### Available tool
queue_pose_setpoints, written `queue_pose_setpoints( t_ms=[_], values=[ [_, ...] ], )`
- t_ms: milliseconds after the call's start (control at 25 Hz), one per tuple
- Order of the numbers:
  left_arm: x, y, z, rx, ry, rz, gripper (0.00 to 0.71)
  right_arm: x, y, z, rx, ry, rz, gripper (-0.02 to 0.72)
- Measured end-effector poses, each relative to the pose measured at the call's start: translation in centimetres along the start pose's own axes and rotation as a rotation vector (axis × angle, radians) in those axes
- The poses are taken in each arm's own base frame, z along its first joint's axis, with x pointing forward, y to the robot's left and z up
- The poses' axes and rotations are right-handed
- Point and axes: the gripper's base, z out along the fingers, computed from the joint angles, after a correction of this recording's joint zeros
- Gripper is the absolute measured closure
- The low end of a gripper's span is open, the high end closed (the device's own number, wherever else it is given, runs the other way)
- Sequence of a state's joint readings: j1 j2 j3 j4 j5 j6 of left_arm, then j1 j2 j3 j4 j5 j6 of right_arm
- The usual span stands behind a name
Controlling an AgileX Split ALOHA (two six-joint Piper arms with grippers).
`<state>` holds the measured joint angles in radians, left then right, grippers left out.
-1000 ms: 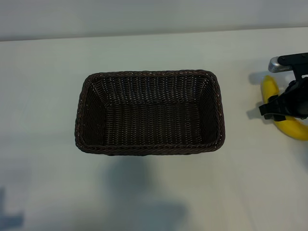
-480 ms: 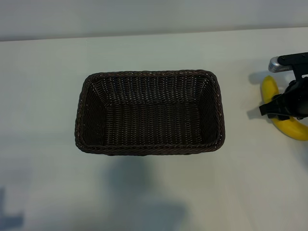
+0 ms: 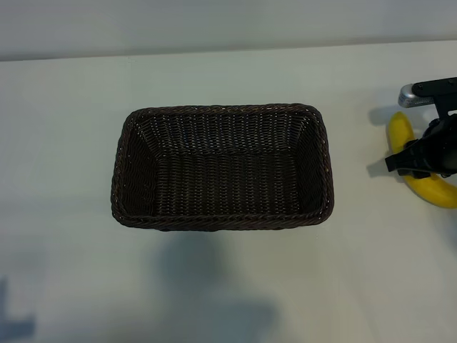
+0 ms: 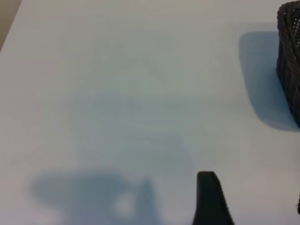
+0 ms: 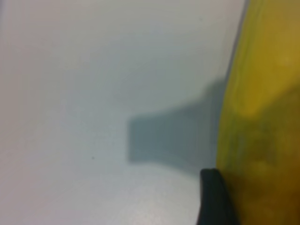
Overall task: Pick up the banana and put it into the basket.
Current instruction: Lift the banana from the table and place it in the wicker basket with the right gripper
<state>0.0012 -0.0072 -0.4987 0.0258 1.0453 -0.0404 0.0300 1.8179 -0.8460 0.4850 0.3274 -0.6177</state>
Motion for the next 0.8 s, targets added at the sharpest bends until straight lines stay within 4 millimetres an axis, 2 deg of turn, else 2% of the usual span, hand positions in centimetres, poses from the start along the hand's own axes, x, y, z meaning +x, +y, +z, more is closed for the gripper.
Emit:
queue_pose_setpoints(
  t_ms=[160, 360, 800],
  values=[
    [0.0, 0.0, 0.0, 0.000, 0.000, 0.002, 0.231, -0.1, 0.0, -0.1, -0.004, 0.002, -0.002, 0.274],
    [0.0, 0.0, 0.0, 0.000, 0.000, 0.002, 0.231, -1.3, 0.2, -1.0, -0.020, -0.017, -0.017, 0.274],
    [0.0, 0.0, 0.0, 0.000, 0.000, 0.002, 0.231, -3.1, 0.8, -6.4, -0.009, -0.164, -0.036, 0.274]
  ],
)
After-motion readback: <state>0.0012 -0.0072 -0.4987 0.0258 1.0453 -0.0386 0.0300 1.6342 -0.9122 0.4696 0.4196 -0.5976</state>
